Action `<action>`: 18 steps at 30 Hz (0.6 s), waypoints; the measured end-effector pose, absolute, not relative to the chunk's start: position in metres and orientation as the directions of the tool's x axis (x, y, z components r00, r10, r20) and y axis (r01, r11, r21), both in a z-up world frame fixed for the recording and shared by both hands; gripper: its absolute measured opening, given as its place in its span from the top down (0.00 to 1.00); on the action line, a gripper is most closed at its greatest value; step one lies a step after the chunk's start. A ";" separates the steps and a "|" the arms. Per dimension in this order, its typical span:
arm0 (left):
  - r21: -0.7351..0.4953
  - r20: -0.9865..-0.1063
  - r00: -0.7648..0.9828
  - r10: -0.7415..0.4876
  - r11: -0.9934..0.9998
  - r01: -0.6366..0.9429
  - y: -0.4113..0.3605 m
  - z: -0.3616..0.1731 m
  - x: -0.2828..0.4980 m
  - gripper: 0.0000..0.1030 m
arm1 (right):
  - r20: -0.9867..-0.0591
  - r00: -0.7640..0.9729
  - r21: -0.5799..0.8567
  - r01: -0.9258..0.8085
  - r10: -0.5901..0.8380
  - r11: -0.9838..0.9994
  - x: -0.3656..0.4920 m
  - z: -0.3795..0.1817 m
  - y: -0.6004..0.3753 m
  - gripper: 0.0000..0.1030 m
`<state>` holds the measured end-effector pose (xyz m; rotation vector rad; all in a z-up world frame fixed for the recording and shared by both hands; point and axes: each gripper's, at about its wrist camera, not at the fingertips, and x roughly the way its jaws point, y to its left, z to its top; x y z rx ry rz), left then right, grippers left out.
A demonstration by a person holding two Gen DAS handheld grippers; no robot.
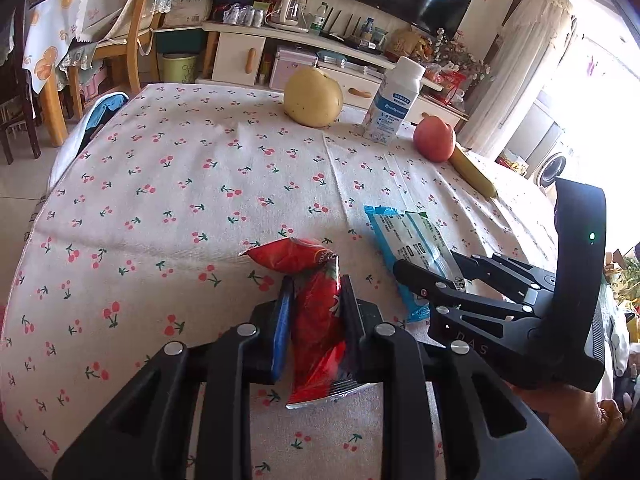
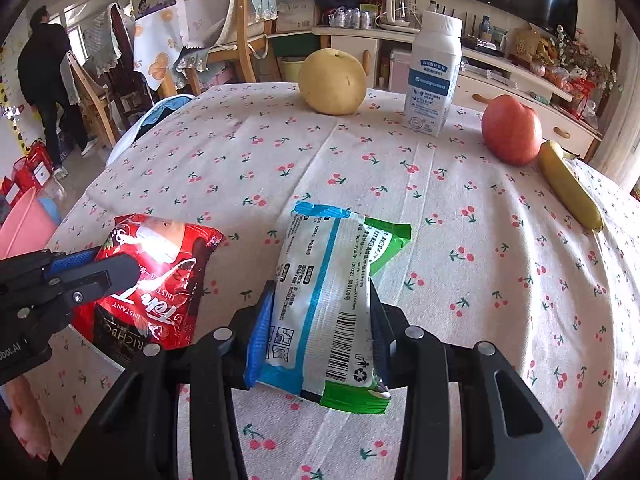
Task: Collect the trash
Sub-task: 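Carry the red packet and snack packet over the pink bucket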
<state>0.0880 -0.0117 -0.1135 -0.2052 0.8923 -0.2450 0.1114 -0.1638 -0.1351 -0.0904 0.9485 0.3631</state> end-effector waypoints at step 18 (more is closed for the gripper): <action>-0.399 -0.697 0.614 -0.371 0.912 0.097 0.036 -0.100 0.066 0.77 | -0.808 0.477 0.223 -0.295 0.345 0.929 0.066 -0.128 -0.150 0.59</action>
